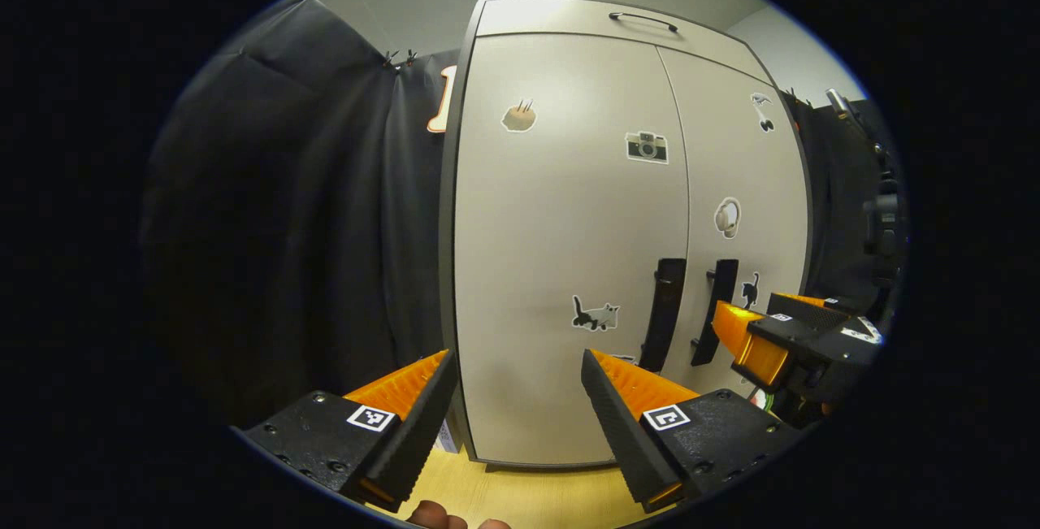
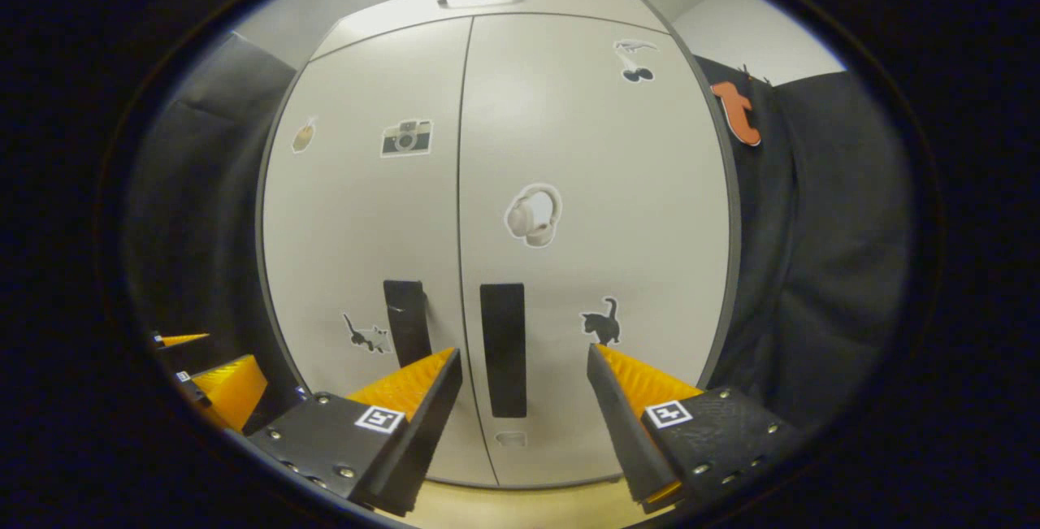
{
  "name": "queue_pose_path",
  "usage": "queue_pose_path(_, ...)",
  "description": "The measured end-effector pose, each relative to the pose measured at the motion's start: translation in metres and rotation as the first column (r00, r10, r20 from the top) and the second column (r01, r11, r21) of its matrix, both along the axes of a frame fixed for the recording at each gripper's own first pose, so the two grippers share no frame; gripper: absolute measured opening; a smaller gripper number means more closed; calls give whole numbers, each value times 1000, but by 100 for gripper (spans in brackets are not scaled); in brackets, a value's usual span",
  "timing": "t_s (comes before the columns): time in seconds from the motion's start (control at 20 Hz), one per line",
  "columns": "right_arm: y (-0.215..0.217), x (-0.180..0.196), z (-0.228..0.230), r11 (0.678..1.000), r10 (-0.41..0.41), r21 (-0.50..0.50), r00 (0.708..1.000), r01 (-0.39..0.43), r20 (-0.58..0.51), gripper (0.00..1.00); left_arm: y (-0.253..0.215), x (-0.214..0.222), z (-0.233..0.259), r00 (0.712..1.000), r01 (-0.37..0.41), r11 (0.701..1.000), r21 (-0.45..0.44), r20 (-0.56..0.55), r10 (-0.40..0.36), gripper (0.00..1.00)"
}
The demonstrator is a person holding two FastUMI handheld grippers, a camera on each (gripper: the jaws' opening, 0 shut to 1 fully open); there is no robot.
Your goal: Open the right door of the double-door shoe cabinet with the right hand, and open the left door with the left hand.
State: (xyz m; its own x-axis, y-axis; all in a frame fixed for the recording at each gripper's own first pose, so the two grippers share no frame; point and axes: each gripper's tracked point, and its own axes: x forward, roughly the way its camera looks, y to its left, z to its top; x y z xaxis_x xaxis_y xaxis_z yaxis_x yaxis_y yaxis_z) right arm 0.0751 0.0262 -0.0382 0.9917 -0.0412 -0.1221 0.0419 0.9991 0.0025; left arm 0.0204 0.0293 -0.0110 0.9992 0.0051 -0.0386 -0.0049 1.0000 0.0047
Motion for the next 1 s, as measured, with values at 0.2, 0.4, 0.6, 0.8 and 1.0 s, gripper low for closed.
queue_pose_path(0.2,8,18,-9,1000,16,7,999,-15,-33,63,9,-1,-7,1000,-15,1000,-1,-19,15,95)
queue_pose_path(0.4,11,31,-19,1000,15,-1,998,-15,-53,56,18,-1,-10,999,-27,1000,1,-23,27,95)
queue_pose_path(0.6,12,45,-24,1000,0,8,998,0,-62,34,24,3,-12,999,-33,999,-5,-27,33,95)
queue_pose_path(0.8,13,44,-25,999,-32,-23,998,30,-55,29,22,6,-14,999,-18,1000,-21,-30,17,95)
queue_pose_path(1.0,13,45,-25,1000,-14,-18,1000,13,-23,22,18,7,-17,999,-6,999,-52,-35,4,95)
